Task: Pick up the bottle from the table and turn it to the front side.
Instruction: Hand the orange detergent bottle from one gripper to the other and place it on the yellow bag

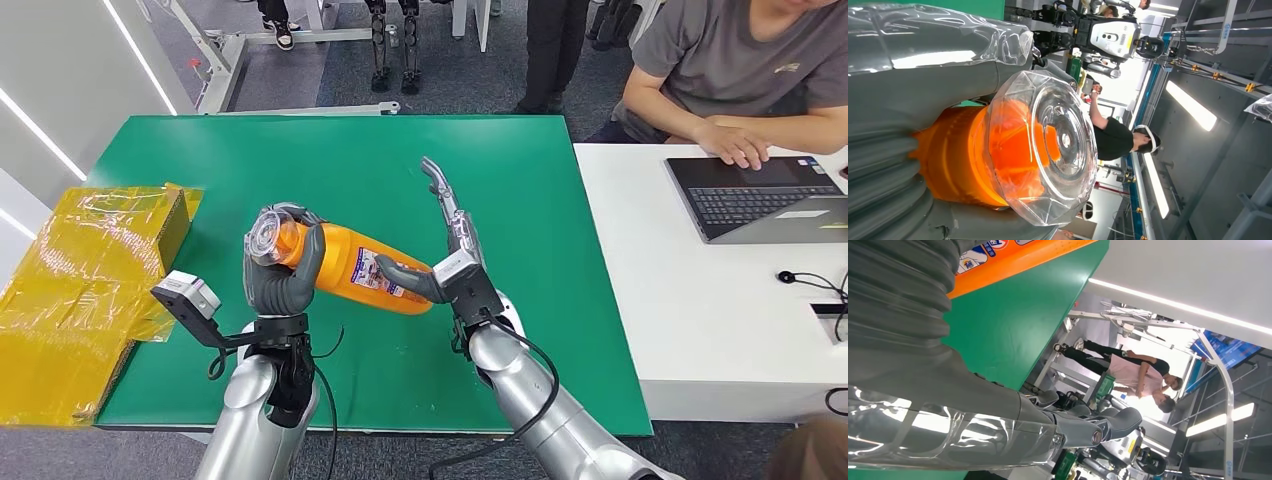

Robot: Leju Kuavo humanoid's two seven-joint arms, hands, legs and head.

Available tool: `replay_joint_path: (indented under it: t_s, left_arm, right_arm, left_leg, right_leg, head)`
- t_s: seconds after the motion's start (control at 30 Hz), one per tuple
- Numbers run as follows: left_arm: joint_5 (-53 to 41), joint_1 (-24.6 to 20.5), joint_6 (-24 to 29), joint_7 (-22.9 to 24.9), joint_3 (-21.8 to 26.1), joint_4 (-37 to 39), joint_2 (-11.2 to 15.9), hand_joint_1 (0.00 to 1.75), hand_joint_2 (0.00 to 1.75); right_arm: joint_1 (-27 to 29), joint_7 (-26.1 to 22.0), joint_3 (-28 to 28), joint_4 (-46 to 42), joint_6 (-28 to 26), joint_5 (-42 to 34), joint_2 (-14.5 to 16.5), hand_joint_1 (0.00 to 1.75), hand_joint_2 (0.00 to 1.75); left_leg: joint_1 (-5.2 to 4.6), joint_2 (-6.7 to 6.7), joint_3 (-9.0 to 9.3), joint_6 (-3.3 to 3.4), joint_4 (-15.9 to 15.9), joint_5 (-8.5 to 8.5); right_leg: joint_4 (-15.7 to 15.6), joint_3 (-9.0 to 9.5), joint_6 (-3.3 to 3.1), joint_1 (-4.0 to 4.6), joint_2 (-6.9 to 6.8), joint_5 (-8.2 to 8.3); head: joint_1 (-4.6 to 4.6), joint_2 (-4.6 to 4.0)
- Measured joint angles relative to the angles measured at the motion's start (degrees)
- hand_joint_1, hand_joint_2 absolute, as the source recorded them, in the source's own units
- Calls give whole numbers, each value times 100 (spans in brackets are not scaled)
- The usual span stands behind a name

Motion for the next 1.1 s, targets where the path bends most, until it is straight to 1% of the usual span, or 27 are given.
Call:
replay_joint_path:
  t_s: [1.1]
  left_arm:
    - [0,0,0,0,0,0,0,175,175]
  right_arm:
    - [0,0,0,-1,0,0,-2,0,175]
  left_leg:
    - [0,0,0,0,0,0]
  right_leg:
    - [0,0,0,0,0,0]
  head:
    - [-1,0]
